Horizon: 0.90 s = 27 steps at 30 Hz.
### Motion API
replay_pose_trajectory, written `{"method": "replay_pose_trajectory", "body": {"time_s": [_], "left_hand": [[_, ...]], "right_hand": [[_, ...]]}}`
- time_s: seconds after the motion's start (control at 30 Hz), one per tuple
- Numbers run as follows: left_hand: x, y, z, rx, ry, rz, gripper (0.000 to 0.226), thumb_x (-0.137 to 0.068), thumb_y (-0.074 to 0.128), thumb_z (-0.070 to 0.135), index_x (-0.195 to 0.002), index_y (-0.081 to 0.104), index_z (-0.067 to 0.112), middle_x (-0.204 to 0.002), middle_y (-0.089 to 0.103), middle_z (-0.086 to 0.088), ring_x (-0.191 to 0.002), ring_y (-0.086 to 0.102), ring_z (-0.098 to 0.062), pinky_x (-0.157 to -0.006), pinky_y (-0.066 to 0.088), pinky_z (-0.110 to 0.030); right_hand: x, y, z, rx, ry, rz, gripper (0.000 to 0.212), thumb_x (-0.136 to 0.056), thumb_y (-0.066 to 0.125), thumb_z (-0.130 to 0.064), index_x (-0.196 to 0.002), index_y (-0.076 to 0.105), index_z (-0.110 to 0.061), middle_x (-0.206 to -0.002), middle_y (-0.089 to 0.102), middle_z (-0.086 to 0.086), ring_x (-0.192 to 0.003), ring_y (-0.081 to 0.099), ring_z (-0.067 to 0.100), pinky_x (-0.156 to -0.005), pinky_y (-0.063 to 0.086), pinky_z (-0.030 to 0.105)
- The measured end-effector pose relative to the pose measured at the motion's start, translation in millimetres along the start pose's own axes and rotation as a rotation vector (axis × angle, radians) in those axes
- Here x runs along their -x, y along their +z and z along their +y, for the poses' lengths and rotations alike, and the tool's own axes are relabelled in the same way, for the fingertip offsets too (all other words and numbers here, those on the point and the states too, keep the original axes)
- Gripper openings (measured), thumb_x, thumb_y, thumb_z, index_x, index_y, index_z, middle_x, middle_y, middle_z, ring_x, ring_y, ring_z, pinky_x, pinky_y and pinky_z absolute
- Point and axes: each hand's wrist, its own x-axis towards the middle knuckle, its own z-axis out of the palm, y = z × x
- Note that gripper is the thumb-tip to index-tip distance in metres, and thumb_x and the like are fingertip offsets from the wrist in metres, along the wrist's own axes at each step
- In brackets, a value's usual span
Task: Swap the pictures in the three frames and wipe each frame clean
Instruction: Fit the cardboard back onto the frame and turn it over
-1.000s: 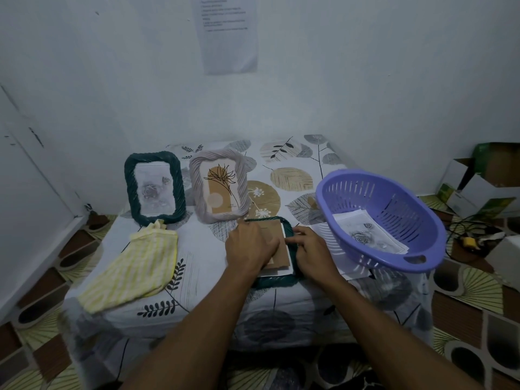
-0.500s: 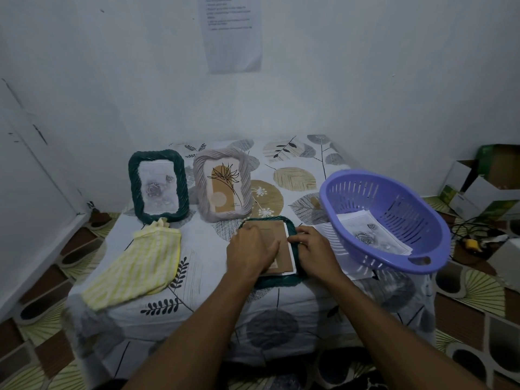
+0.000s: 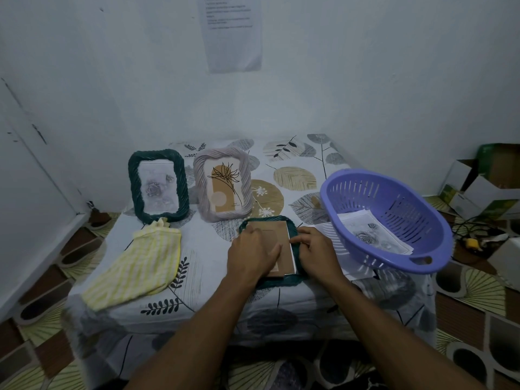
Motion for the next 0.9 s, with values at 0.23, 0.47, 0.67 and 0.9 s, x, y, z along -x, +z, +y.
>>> {"method": "replay_pose_trajectory", "body": {"time_s": [0.23,0.47,0.67,0.9], "left_hand": [[3.2,2.3,-0.1,-0.044,0.003,-0.001,0.057,-0.083,0.053,0.063,-0.106,0.06,0.012,-0.113,0.06,-0.007,-0.095,0.06,-0.025,-0.079,0.053,-0.038],[-3.4,2.6,-11.2,-0.051,0.091,0.061,0.04,-0.094,0.042,0.044,-0.087,0.065,0.011,-0.098,0.065,-0.005,-0.083,0.059,-0.021,-0.077,0.05,-0.035],[-21.7,-0.8,-42.7,-0.024,0.214,-0.085,0.028,-0.091,0.053,0.032,-0.11,0.071,0.024,-0.13,0.059,0.004,-0.12,0.049,-0.018,-0.105,0.03,-0.042],[-17.5,5.1,-63.5,0.292,0.186,-0.137,0.04,-0.087,0.066,0.03,-0.127,0.062,0.023,-0.142,0.051,0.004,-0.128,0.047,-0.019,-0.108,0.036,-0.041]], "right_hand": [[-0.2,0.5,1.7,0.005,-0.022,0.015,0.034,-0.089,0.046,0.003,-0.106,0.074,-0.005,-0.132,0.058,0.009,-0.121,0.052,0.022,-0.102,0.035,0.023],[1.6,2.2,3.8,-0.016,-0.062,0.017,0.03,-0.087,0.053,0.0,-0.105,0.074,-0.01,-0.121,0.062,0.006,-0.11,0.056,0.021,-0.091,0.04,0.022],[-1.1,2.5,7.4,-0.022,-0.023,-0.046,0.024,-0.085,0.069,-0.02,-0.109,0.074,-0.016,-0.131,0.055,0.004,-0.116,0.054,0.019,-0.101,0.046,0.037],[-2.1,1.8,6.6,-0.052,-0.009,-0.056,0.027,-0.082,0.074,-0.024,-0.108,0.074,-0.016,-0.131,0.054,0.005,-0.114,0.056,0.023,-0.099,0.048,0.036]]}}
